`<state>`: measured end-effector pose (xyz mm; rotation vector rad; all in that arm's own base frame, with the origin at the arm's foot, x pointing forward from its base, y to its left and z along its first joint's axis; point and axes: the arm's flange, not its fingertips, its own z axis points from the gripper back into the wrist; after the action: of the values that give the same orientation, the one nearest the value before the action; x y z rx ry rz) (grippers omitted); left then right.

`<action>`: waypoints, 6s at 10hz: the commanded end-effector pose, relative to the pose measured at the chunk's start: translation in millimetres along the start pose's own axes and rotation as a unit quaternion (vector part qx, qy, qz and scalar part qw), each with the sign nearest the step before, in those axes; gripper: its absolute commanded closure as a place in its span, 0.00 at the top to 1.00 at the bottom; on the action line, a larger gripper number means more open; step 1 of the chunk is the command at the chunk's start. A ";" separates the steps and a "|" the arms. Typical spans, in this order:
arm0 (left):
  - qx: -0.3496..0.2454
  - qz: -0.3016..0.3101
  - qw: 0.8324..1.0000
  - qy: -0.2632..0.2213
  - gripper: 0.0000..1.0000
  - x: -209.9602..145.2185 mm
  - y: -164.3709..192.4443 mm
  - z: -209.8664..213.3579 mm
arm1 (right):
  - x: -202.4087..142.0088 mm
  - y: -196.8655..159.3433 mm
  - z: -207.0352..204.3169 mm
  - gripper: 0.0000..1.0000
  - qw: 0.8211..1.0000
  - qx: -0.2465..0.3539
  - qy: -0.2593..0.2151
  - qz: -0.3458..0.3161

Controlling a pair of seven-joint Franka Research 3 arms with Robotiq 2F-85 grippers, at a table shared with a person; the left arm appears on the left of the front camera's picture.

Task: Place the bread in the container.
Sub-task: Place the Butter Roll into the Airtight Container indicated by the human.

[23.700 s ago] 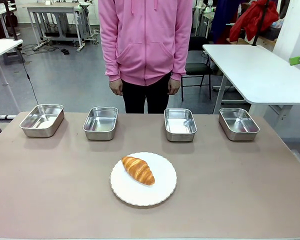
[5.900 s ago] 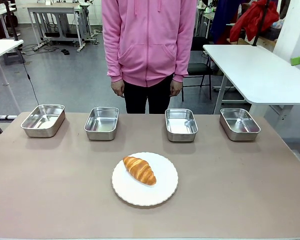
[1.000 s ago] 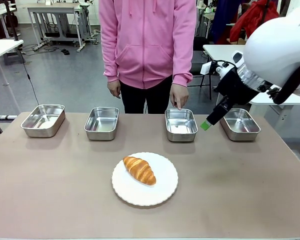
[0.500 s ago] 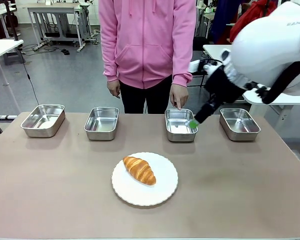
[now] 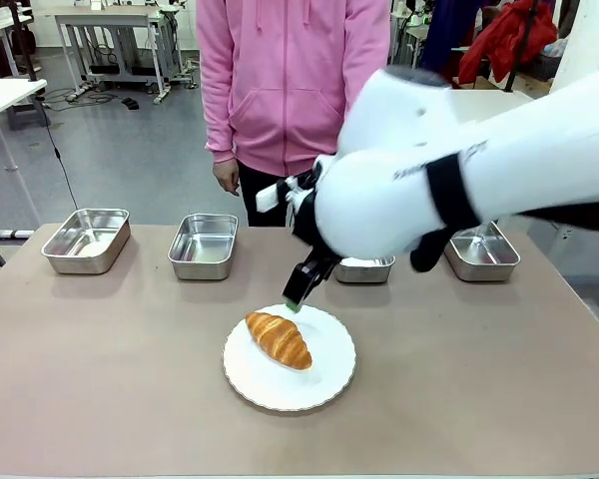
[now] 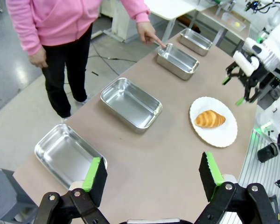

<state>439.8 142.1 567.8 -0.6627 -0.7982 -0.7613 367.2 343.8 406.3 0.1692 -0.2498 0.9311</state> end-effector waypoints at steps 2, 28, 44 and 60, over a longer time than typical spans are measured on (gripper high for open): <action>0.000 -0.003 1.000 -0.001 1.00 0.9 -2.4 1.3 | 14.4 27.0 -29.3 1.00 0.999 -0.008 0.024 0.025; 0.000 -0.003 1.000 -0.001 1.00 0.9 -2.4 1.3 | 9.7 29.4 -108.8 0.40 0.999 -0.039 0.025 0.004; 0.000 -0.003 1.000 -0.001 1.00 0.9 -2.4 1.3 | 43.5 -203.7 -18.5 0.34 0.921 -0.154 0.011 -0.359; 0.000 -0.003 1.000 -0.001 1.00 0.9 -2.4 1.3 | 40.0 -209.6 -26.1 1.00 0.921 -0.160 -0.025 -0.355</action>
<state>439.7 142.3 567.9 -0.6624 -0.7985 -0.7610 572.0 255.1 382.3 -0.0148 -0.3222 0.1678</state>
